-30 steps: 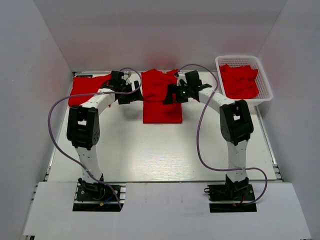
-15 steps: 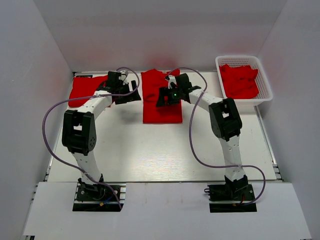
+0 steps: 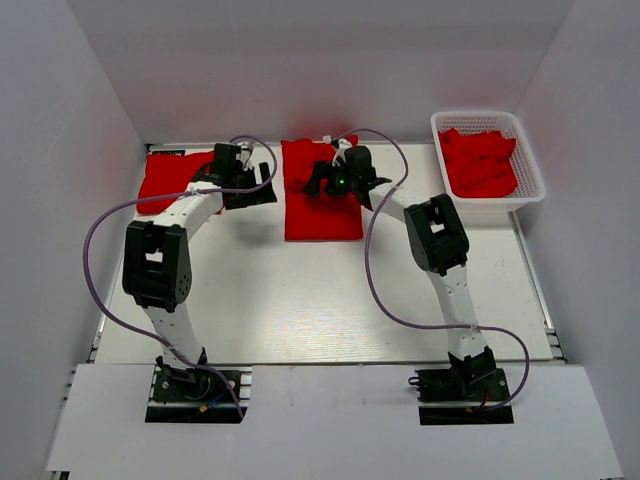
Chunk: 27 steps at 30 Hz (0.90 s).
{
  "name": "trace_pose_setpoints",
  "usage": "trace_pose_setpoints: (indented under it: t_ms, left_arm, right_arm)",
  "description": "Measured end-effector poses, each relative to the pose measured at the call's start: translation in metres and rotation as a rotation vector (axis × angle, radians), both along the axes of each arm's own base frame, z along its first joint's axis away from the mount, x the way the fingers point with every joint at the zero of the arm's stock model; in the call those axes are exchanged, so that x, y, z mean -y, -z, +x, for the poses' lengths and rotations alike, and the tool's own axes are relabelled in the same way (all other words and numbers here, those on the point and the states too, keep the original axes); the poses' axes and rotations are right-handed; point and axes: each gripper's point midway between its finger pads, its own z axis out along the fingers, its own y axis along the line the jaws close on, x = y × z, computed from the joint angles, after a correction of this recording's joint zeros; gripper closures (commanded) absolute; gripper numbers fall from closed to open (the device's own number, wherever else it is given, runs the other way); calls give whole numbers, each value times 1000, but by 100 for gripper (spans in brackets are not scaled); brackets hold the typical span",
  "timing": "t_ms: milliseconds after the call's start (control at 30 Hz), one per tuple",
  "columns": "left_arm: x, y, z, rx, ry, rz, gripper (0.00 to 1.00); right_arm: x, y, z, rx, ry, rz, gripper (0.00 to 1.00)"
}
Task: Fold and stack the t-shirts
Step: Fold the folded rectangular tshirt in 1/3 of the way, then grab one side of the 2/3 rectangular tshirt with both arms
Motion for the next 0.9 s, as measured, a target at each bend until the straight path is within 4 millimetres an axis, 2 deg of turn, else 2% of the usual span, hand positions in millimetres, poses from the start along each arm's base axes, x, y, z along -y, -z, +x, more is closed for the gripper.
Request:
trace_pose_setpoints:
  t_ms: [167, 300, 433, 533, 667, 767, 800, 900]
  left_arm:
    - [-6, -6, -3, 18, -3, 37, 0]
    - [-4, -8, -5, 25, 22, 47, 0]
    - [11, -9, -8, 23, 83, -8, 0]
    - [27, -2, -8, 15, 129, -54, 0]
    - [42, 32, -31, -62, 156, -49, 0]
    - [52, 54, -55, -136, 181, -28, 2]
    - [56, 57, -59, -147, 191, -25, 2]
    - [69, 59, -67, -152, 219, -22, 11]
  right_arm:
    - [8, -14, 22, 25, 103, 30, 10]
    - [21, -17, 23, 8, 135, 21, 10]
    - [47, -24, -10, -47, 157, -22, 10]
    - [67, -44, -40, -59, 169, -36, 10]
    - [92, -63, -82, -61, 190, -58, 10]
    - [108, -58, -105, -95, 214, -88, 10]
    - [111, -52, -111, -112, 218, -98, 10]
    - [123, -24, -129, -190, 228, -140, 10]
